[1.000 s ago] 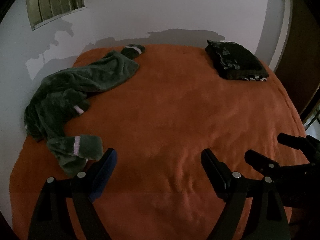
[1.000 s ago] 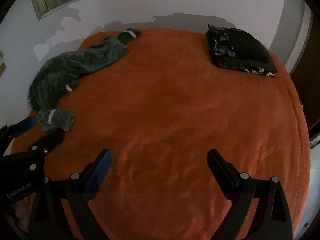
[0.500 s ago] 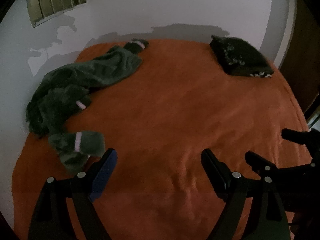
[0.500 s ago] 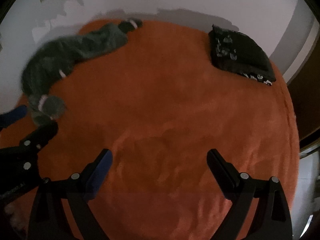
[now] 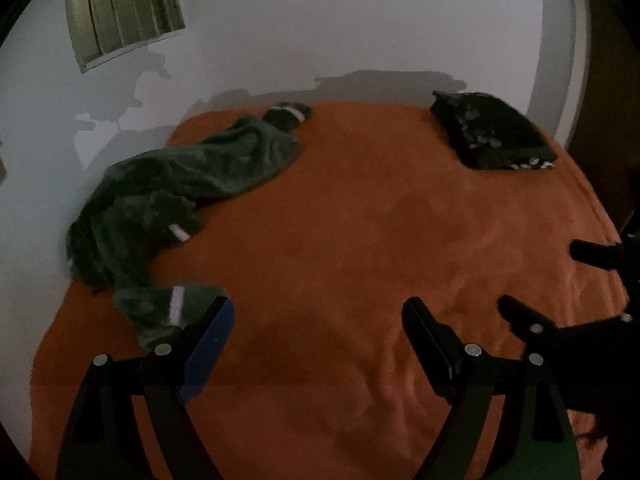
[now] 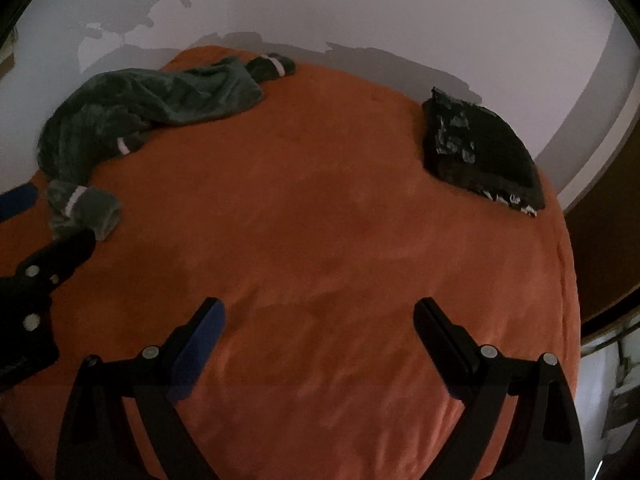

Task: Fold clothes
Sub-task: 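Move both grippers toward the green fleece garment on the bed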

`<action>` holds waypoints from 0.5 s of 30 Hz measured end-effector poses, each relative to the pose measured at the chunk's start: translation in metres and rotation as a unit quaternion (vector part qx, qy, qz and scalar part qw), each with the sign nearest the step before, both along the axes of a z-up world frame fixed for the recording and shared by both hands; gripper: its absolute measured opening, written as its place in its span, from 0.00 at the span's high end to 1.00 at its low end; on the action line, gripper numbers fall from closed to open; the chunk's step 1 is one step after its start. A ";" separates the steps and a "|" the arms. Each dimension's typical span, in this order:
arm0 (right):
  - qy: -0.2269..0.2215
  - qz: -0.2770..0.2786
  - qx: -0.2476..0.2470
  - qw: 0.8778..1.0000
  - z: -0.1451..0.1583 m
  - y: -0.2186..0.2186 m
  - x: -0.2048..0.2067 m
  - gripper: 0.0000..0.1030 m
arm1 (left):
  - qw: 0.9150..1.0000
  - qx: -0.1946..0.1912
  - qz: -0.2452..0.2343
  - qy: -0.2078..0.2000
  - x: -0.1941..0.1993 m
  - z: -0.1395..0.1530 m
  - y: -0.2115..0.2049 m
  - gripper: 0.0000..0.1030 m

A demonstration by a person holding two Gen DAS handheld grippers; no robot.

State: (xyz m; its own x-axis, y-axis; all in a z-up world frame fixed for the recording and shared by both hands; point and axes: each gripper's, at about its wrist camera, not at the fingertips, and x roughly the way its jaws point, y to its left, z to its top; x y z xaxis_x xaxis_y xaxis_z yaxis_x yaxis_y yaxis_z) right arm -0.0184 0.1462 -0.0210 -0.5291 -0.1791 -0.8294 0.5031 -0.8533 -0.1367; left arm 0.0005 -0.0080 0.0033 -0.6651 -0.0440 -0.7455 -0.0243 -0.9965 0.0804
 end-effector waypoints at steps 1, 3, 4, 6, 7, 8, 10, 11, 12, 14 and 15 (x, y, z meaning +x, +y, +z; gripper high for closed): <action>-0.002 0.004 0.000 1.000 -0.002 -0.003 -0.001 0.08 | 1.000 0.011 -0.002 -0.001 0.000 -0.001 -0.003 0.16; -0.006 0.011 -0.003 1.000 -0.005 -0.007 -0.002 0.08 | 1.000 0.027 0.011 -0.002 0.002 -0.003 -0.012 0.16; -0.009 0.013 -0.010 1.000 -0.006 -0.009 -0.003 0.08 | 0.999 0.032 0.020 -0.003 0.002 -0.005 -0.017 0.16; -0.013 0.013 -0.022 1.000 -0.009 -0.013 -0.002 0.08 | 0.999 0.037 0.037 -0.007 0.002 -0.008 -0.026 0.16; -0.014 0.018 -0.030 0.999 -0.010 -0.014 -0.001 0.08 | 0.998 0.038 0.044 -0.013 0.001 -0.011 -0.030 0.16; -0.013 0.029 -0.043 0.999 -0.011 -0.015 0.000 0.08 | 0.998 0.040 0.050 -0.021 0.001 -0.014 -0.036 0.16; -0.007 0.054 -0.066 0.996 -0.011 -0.017 0.004 0.08 | 0.997 0.047 0.058 -0.031 0.001 -0.020 -0.047 0.16; 0.007 0.064 -0.068 0.996 -0.011 -0.019 0.006 0.08 | 0.997 0.047 0.057 -0.031 0.002 -0.022 -0.052 0.16; 0.020 0.074 -0.070 0.995 -0.010 -0.021 0.009 0.08 | 0.997 0.042 0.057 -0.031 0.003 -0.024 -0.055 0.16; 0.043 0.092 -0.071 0.992 -0.010 -0.027 0.013 0.08 | 0.997 0.034 0.061 -0.031 0.006 -0.027 -0.062 0.16; 0.044 0.099 -0.068 0.992 -0.010 -0.031 0.014 0.08 | 0.997 0.035 0.064 -0.028 0.008 -0.027 -0.065 0.16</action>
